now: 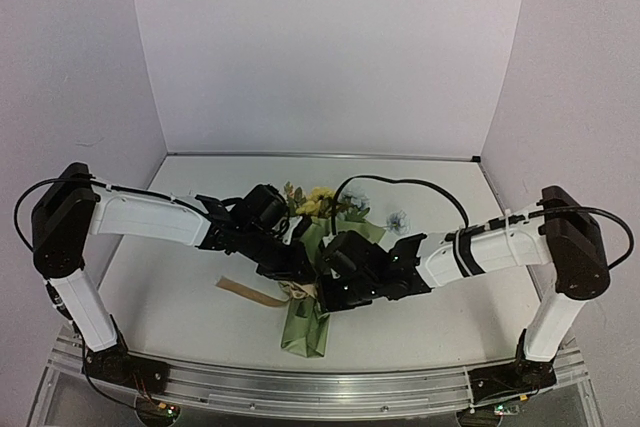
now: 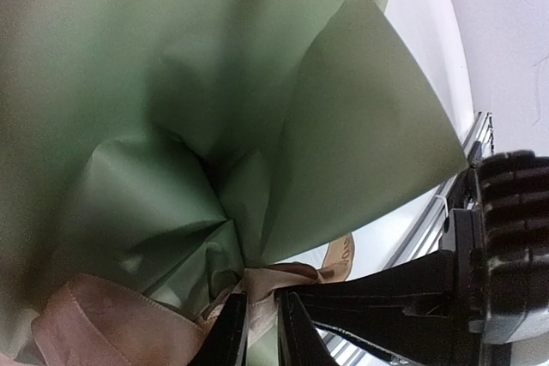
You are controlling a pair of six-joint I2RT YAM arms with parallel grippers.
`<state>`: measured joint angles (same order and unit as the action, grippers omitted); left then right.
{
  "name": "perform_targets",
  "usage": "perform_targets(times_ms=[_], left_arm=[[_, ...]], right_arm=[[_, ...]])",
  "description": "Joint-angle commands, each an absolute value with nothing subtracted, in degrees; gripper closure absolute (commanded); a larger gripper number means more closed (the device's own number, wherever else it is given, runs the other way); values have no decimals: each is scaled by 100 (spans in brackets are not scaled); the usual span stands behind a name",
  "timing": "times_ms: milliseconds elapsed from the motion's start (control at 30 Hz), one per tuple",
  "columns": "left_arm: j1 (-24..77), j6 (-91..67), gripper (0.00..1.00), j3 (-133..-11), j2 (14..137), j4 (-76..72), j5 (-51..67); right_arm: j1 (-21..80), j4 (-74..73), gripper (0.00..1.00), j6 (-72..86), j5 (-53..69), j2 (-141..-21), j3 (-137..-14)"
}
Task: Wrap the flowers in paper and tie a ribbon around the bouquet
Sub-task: Cross the half-tied ribbon over the folded bouquet.
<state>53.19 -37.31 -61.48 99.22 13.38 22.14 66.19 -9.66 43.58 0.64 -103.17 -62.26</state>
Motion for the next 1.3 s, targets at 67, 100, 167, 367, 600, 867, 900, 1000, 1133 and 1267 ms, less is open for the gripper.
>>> perform_targets(times_ms=[67, 100, 167, 367, 600, 867, 900, 1000, 1133, 1267], left_arm=[[5300, -3643, 90, -6385, 9987, 1444, 2232], [5300, -3646, 90, -6373, 9965, 1441, 2226], [5300, -3645, 91, -6339, 9906, 1428, 2225], [5335, -3655, 94, -6210, 9707, 1396, 2251], [5410, -3679, 96, -6099, 9566, 1339, 2296], [5466, -3723, 97, -6049, 9570, 1309, 2361], [5479, -3731, 97, -6044, 9566, 1303, 2356], [5502, -3758, 98, -6018, 9512, 1285, 2360], [5526, -3783, 98, -5964, 9467, 1289, 2356], [5543, -3847, 98, -5893, 9498, 1275, 2319]], right_arm=[[6653, -806, 100, 4372, -225, -10028, -6098], [6653, -793, 100, 4371, -228, -10028, -6089], [6653, -779, 100, 4373, -244, -10018, -6068], [6653, -747, 100, 4375, -272, -9950, -6064], [6653, -731, 100, 4391, -298, -9840, -6065], [6653, -729, 100, 4392, -314, -9766, -6056], [6653, -729, 100, 4388, -297, -9772, -6048], [6653, -729, 100, 4406, -237, -9814, -6042], [6653, -729, 100, 4453, -184, -9856, -6009], [6653, -729, 100, 4478, -153, -9878, -5978]])
